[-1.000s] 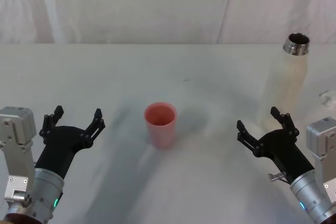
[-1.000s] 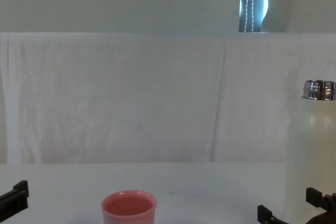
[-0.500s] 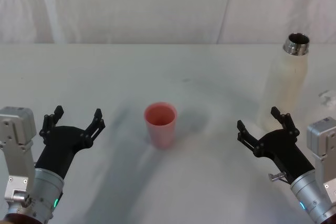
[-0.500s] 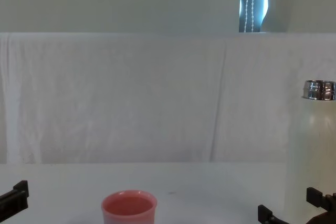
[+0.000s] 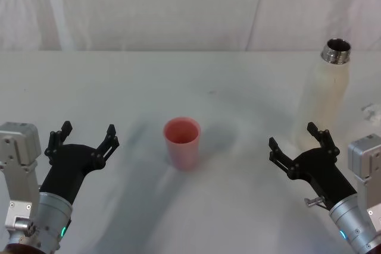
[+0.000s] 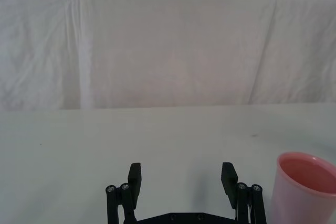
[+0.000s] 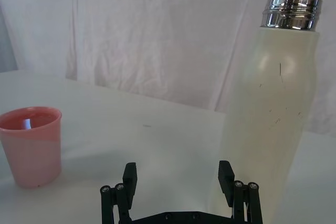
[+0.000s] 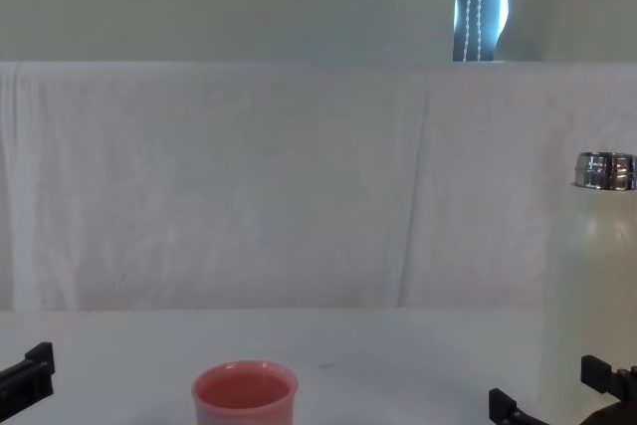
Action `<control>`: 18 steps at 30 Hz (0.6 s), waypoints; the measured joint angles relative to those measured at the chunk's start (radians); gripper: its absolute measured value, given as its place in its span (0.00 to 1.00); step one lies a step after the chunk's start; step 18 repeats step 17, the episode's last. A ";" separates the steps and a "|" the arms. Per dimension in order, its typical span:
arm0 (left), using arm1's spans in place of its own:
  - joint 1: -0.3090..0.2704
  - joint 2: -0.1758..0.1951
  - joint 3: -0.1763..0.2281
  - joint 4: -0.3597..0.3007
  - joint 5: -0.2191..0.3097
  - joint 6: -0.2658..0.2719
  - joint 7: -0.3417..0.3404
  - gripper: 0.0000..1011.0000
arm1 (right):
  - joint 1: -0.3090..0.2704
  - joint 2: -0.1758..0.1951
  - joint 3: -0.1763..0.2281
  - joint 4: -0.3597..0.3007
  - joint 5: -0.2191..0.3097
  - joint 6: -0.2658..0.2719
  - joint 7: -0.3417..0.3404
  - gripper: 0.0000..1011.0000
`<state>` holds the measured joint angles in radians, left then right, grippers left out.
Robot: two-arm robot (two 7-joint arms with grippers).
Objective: Grasp the thermos with one hand and pour water into the cup lid.
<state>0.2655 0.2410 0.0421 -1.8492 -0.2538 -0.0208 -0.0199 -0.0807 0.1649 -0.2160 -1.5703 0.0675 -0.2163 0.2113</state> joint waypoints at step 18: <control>0.000 0.000 0.000 0.000 0.000 0.000 0.000 0.99 | 0.000 0.000 0.000 0.000 0.000 0.000 0.000 0.99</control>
